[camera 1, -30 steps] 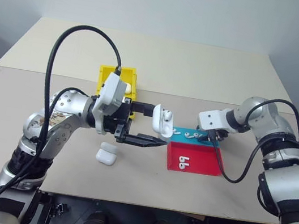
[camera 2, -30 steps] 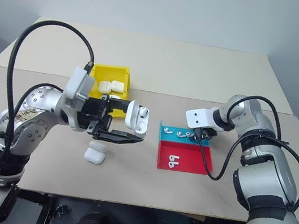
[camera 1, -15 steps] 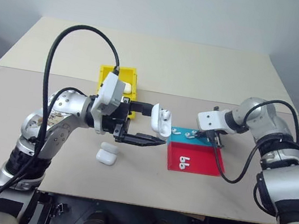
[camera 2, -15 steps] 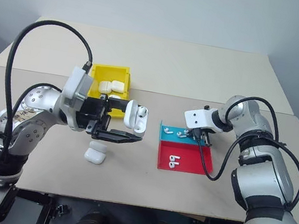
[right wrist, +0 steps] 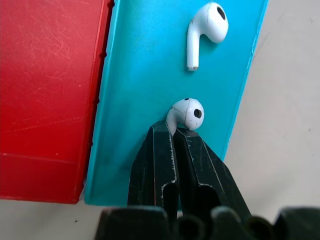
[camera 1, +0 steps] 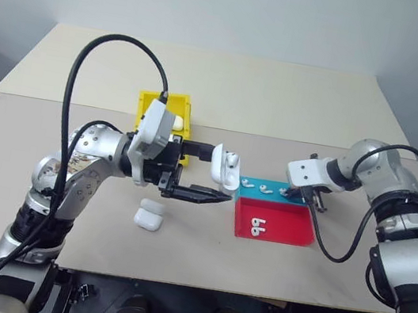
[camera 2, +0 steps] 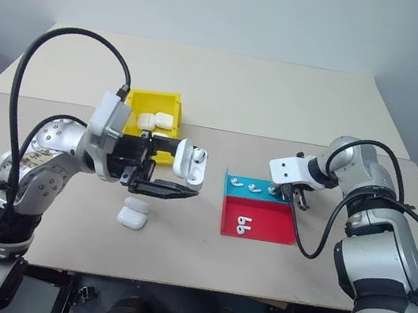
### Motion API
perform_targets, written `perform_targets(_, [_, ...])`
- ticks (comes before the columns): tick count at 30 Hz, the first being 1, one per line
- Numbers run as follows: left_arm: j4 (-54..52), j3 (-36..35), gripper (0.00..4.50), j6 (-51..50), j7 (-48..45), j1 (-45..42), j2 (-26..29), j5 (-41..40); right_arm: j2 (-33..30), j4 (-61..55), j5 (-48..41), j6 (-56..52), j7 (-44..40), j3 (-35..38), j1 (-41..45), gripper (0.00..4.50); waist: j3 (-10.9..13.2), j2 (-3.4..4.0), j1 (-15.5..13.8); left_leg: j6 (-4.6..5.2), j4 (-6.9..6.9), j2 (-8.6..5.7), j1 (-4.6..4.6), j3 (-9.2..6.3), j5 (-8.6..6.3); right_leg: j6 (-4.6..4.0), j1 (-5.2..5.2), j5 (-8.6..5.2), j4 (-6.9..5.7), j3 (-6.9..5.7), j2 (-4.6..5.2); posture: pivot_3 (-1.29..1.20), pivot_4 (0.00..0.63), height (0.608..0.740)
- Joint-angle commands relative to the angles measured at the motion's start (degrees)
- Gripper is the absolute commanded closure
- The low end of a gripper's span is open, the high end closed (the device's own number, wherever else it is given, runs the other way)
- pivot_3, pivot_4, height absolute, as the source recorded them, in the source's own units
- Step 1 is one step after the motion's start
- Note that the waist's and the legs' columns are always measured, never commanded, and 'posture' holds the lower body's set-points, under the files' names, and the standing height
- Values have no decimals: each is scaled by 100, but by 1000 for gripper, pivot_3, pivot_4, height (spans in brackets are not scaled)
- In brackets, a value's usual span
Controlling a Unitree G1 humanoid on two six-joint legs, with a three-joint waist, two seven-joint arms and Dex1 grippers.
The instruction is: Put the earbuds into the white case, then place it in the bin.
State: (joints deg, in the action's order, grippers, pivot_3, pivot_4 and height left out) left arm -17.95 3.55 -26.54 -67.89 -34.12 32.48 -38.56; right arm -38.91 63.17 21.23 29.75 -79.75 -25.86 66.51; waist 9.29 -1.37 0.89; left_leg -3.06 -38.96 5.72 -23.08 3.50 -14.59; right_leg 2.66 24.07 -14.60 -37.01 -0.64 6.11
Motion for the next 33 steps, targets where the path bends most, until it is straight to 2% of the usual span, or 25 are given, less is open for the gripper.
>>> perform_targets(1, [-125,-60,1733,57,-9,-89,2,-69,-4,-91,-40,124,79,95,-69,4491,0,0,0,0,-1,0,1,0,0,0,-1,0,1,0,0,0,150,740])
perform_targets(6, [-161,-70,1733,40,6,-73,16,-65,22,-21,19,216,61,29,-16,4491,0,0,7,-1,-1,0,7,0,1,0,-3,0,4,2,0,0,150,740])
perform_targets(7, [-174,-80,1733,33,11,-63,24,-71,15,-18,51,192,88,15,0,3880,0,0,5,-1,-1,0,7,0,1,0,-3,0,3,2,0,0,150,740])
perform_targets(10, [-196,-94,1733,23,19,-41,42,-76,5,-7,117,140,122,-16,51,2966,0,0,2,-1,-1,0,6,1,1,0,-4,0,2,2,0,0,150,740])
perform_targets(33, [-195,-75,1733,63,30,-35,22,-42,89,7,150,-5,91,22,270,2966,0,1,4,-2,0,0,2,1,1,0,-1,0,0,2,0,0,150,740])
